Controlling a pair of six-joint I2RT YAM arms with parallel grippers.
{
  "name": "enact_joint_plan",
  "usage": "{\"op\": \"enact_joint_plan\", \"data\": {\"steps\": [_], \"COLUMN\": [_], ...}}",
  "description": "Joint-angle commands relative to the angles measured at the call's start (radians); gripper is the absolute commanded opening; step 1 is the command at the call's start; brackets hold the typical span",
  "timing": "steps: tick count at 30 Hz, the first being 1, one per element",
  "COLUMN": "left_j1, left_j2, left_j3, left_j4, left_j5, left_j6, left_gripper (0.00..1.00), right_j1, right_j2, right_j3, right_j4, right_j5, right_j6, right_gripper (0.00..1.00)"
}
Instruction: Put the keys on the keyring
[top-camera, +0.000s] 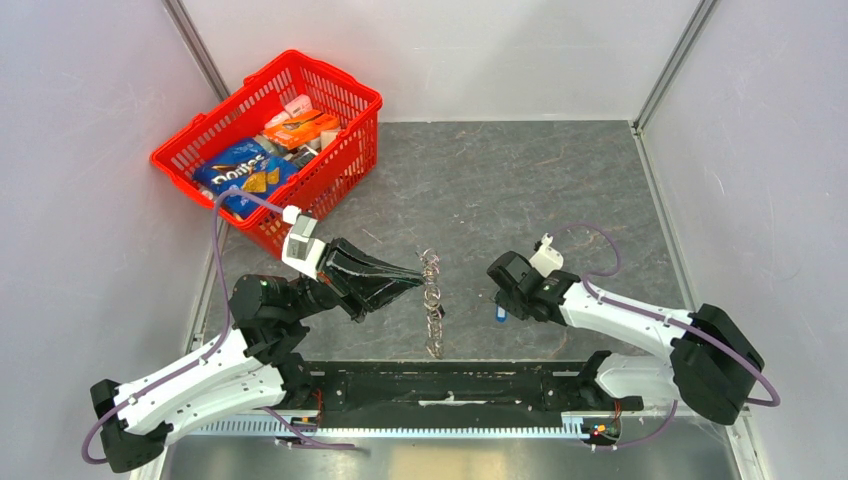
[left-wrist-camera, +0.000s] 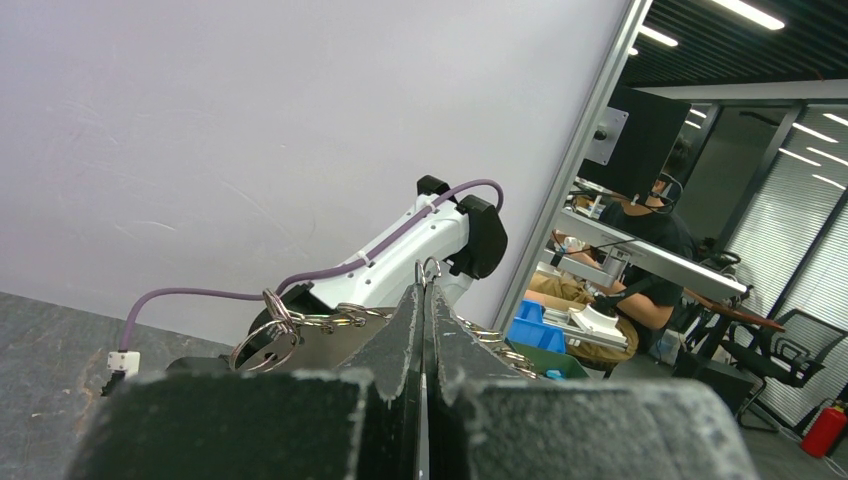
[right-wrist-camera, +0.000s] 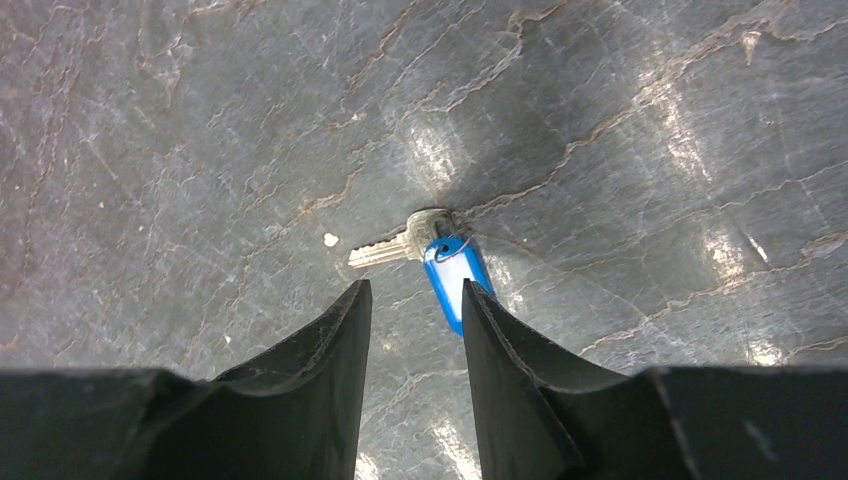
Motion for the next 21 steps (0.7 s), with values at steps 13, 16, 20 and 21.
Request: {"op": "enact_joint_plan", "data": {"steps": [13,16,20,21], "left_j1": [0.0,0.0,0.0,0.0], "left_j2": [-0.01,-0.009,-0.011,-0.011], "left_j3": [0.017,0.017,0.017,0.017], "left_j4": [0.044,0.045,0.044,0.042], "left_j5": [-0.012,-0.011,-0.01,-0.01], "left_j6": [0.037,0.037,0.037,0.036], "left_gripper": [0.02,0.02,0.02,0.02], "right_j1": [-0.028,-0.031,-0.035,-0.035], "right_j2": [0.068,0.083,0.094,0.098], "right_j3": [0.028,0.031,0.026,0.026], "right_j4": [-0.007,-0.006,0.016,0.021], "right_j5": [0.073,0.073,0.066,0.065], "right_j6": [0.056,0.056,0.053,0.052], "right_gripper": [0.4,0.39,0.37,0.36]}}
